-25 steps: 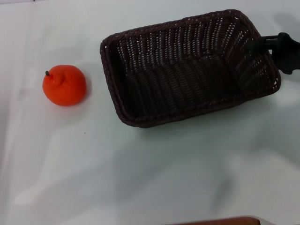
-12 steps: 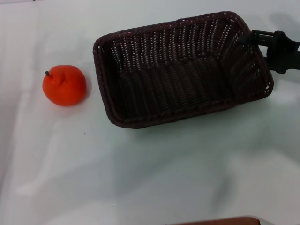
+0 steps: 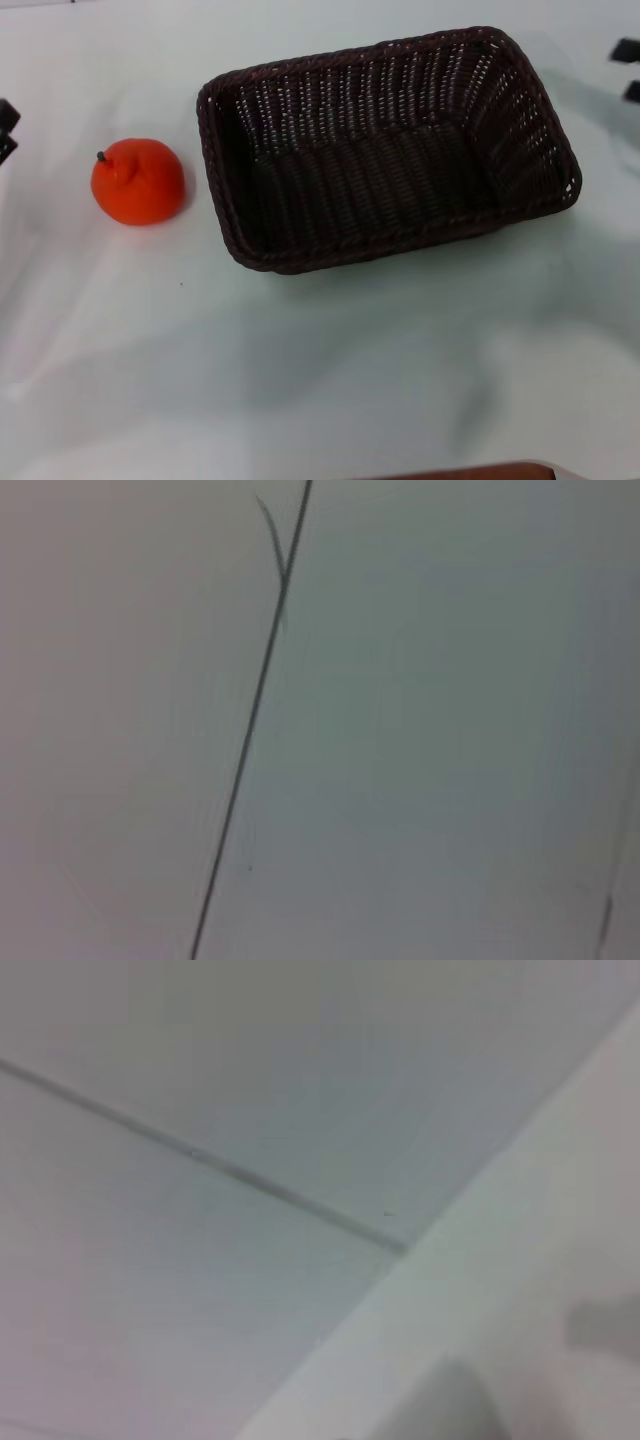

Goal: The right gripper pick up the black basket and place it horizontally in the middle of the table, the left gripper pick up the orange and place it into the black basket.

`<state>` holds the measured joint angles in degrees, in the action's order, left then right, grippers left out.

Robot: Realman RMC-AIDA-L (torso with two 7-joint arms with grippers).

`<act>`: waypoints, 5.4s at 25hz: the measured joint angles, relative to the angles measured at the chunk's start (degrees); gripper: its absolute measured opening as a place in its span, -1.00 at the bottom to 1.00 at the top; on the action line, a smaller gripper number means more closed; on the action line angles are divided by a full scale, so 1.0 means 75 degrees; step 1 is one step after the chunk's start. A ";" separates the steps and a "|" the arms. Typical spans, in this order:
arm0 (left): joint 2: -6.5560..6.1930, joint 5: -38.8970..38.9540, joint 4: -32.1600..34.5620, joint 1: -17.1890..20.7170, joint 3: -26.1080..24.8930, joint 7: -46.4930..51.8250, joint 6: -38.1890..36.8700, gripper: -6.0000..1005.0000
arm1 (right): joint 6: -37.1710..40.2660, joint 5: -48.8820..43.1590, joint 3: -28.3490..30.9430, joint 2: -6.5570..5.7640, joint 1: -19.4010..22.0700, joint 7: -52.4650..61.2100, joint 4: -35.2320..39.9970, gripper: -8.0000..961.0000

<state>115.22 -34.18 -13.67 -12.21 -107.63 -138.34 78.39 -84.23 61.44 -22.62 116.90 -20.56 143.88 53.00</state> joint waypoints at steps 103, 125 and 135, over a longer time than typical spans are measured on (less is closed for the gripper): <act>0.1243 -0.1266 0.0956 -0.0159 -0.4673 -0.1363 0.0685 0.78 | 0.0375 0.4901 0.2781 0.0350 -0.0626 -1.3546 -0.6005 0.54; 0.1243 -0.1272 0.0991 -0.0070 -0.4645 -0.1371 0.0775 0.78 | 0.0723 0.4898 0.2946 0.0350 -0.0974 -1.3649 -0.6095 0.54; 0.1234 -0.1275 0.1002 -0.0051 -0.4633 -0.1371 0.0775 0.78 | 0.0753 0.4898 0.2915 0.0350 -0.0998 -1.3653 -0.6107 0.53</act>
<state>124.47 -43.75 -6.15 -12.59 -142.38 -148.62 84.21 -78.59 98.17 -0.76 119.53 -28.04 41.48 7.20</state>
